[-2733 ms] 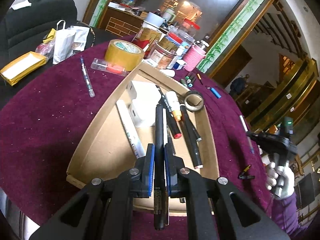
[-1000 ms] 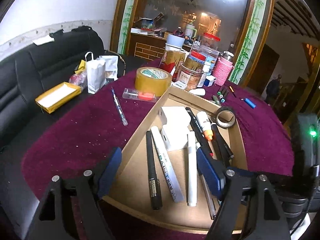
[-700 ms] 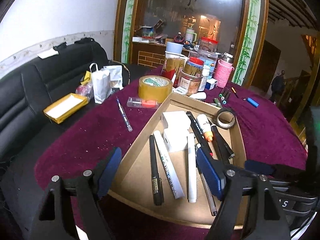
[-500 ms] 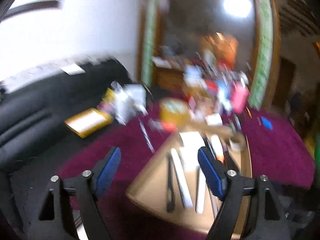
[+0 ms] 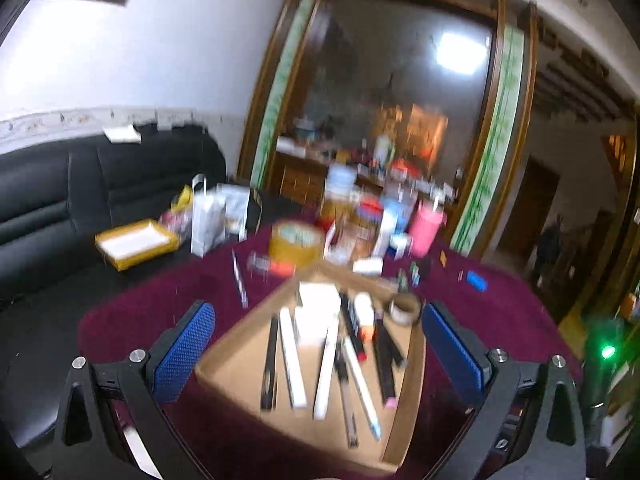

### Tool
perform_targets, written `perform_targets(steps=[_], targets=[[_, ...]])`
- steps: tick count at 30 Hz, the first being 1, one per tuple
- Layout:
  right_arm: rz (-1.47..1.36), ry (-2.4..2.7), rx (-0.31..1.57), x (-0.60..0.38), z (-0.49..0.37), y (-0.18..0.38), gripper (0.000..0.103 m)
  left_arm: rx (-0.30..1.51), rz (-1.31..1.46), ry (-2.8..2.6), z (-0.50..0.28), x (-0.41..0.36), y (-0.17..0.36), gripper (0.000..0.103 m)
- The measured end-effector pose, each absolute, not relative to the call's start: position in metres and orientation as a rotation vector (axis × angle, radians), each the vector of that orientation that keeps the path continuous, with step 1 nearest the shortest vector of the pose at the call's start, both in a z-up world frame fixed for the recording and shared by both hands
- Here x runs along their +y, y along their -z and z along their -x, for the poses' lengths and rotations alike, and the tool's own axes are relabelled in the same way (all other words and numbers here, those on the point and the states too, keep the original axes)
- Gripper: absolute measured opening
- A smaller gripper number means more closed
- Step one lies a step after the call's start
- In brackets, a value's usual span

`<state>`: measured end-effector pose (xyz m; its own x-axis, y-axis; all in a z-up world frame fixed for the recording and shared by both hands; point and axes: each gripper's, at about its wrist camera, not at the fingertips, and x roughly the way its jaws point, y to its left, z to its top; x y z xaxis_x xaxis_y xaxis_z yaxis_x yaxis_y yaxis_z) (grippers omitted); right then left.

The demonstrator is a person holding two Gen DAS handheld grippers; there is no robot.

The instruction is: Organize rigid objects

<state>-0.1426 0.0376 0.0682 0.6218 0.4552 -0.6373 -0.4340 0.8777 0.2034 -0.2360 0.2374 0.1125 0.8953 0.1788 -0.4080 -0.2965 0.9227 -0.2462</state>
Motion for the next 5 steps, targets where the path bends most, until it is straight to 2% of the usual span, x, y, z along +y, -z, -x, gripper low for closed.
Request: perform_targets(steps=[3, 5], targets=[[-0.019, -0.524, 0.743, 0.039, 0.149, -0.065, 0.086, 0.518, 0.300, -0.270, 0.224, 0.229, -0.087, 0.103], [-0.018, -0.530, 0.748, 0.037, 0.150, -0.062, 0.086, 0.535, 0.286, -0.277, 0.223, 0.225, -0.079, 0.103]])
